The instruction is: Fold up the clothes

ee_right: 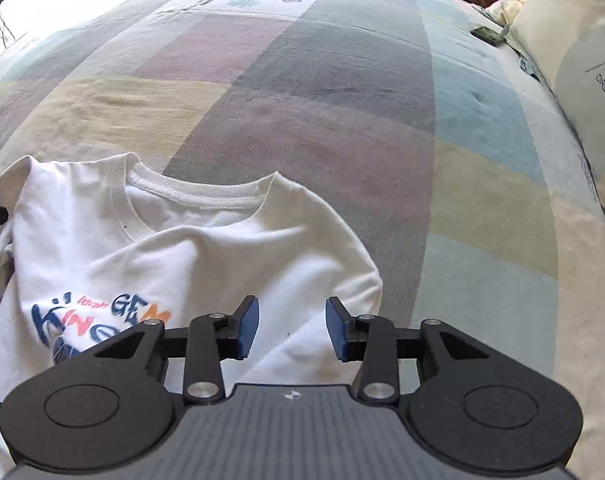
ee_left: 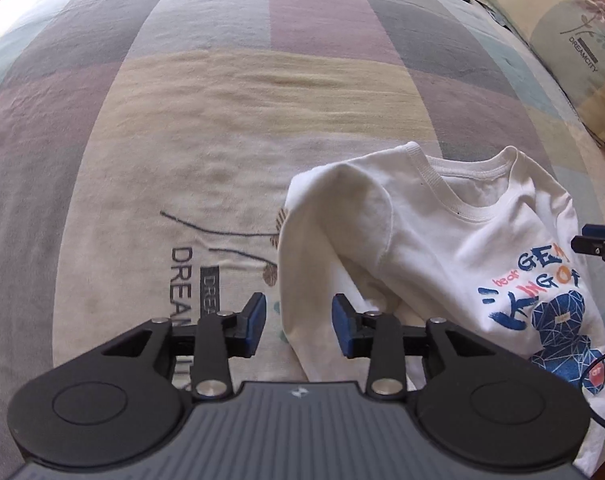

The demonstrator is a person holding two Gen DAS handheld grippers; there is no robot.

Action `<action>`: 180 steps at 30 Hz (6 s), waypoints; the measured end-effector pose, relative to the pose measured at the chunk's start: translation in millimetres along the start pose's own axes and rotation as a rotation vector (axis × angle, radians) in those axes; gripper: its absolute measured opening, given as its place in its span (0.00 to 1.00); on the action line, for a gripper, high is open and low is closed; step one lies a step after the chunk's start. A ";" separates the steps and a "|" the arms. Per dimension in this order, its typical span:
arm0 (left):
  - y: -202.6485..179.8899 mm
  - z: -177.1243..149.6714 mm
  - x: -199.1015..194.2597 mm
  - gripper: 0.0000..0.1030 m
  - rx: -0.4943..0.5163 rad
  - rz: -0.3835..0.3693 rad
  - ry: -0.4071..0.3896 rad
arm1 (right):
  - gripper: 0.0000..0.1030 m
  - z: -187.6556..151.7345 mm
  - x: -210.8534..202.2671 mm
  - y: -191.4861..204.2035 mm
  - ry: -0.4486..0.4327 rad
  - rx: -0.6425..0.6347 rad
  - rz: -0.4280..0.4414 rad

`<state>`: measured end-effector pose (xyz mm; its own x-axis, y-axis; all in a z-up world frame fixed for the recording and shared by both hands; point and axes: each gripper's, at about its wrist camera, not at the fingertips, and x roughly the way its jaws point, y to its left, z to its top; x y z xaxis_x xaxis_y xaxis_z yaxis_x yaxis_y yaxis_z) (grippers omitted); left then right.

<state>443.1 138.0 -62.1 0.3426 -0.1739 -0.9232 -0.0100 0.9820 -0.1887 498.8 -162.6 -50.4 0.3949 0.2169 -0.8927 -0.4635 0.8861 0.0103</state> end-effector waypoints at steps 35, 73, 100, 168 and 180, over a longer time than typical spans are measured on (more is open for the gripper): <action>-91.3 -83.4 -32.7 0.52 0.249 -0.041 0.065 | 0.63 -159.3 -43.6 70.5 0.214 0.351 0.206; -140.3 -50.5 -51.2 0.57 0.444 -0.122 -0.031 | 0.70 -196.9 -78.3 46.9 0.260 0.350 -0.092; -129.6 -51.2 -40.7 0.59 0.410 -0.113 0.000 | 0.85 -191.8 -61.3 29.3 0.105 -0.100 -0.450; -135.4 -41.2 -28.5 0.59 0.385 -0.078 0.020 | 1.00 -82.3 -50.3 -289.3 0.249 0.069 -0.687; -131.5 -43.1 -22.5 0.64 0.338 -0.096 0.017 | 1.00 -133.6 -42.8 -144.8 0.178 0.360 -0.066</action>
<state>396.3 9.6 -31.0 0.3112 -0.2655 -0.9125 0.3342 0.9294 -0.1565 443.0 -354.9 -73.9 0.2565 0.1084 -0.9605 -0.1216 0.9894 0.0792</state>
